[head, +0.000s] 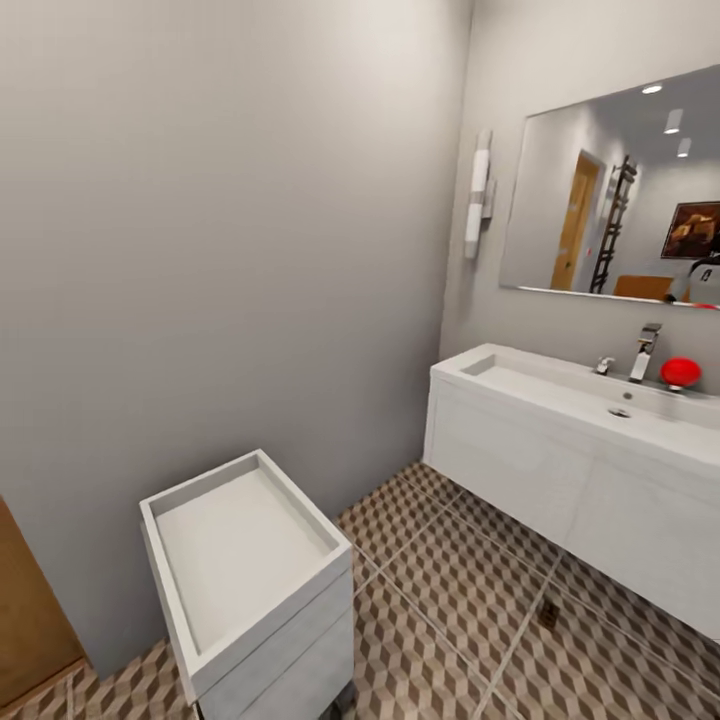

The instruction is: Take the four mousetraps from the cabinet in the bathroom and place them on the bathroom floor. Make sure all four end up on the same floor surface, and ensure that at least two of them are either under or directly next to the same bathroom sink.

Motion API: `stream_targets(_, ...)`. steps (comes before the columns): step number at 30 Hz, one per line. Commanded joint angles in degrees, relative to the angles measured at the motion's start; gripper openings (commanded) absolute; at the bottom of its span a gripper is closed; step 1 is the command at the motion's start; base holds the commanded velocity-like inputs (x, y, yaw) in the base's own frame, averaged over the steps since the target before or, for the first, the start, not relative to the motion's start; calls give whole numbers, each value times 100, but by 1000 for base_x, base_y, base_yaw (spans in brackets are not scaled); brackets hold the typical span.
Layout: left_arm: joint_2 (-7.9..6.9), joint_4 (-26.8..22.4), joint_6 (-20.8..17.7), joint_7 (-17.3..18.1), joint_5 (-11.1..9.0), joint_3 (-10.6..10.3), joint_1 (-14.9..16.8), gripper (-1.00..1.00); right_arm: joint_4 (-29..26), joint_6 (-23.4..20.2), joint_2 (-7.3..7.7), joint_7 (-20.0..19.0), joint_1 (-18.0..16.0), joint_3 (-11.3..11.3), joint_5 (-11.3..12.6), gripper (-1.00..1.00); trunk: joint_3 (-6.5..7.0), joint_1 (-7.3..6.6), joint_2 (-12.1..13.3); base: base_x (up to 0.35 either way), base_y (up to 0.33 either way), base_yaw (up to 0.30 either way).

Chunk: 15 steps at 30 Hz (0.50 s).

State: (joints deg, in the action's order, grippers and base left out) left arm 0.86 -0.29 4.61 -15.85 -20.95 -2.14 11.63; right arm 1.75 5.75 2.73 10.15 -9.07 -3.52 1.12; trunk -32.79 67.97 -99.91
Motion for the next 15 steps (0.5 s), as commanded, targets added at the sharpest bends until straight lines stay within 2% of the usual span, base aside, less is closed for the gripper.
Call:
stream_targets(1,2,4,21,-14,-41,-23,3,100,19,32,0,13,-7,-35,11,100,13,-23,39,0,0,271)
stream_targets(15,-2,3,22,-14,-41,-23,-2,100,19,32,0,13,-7,-34,11,100,264,-331,600,0,0,271)
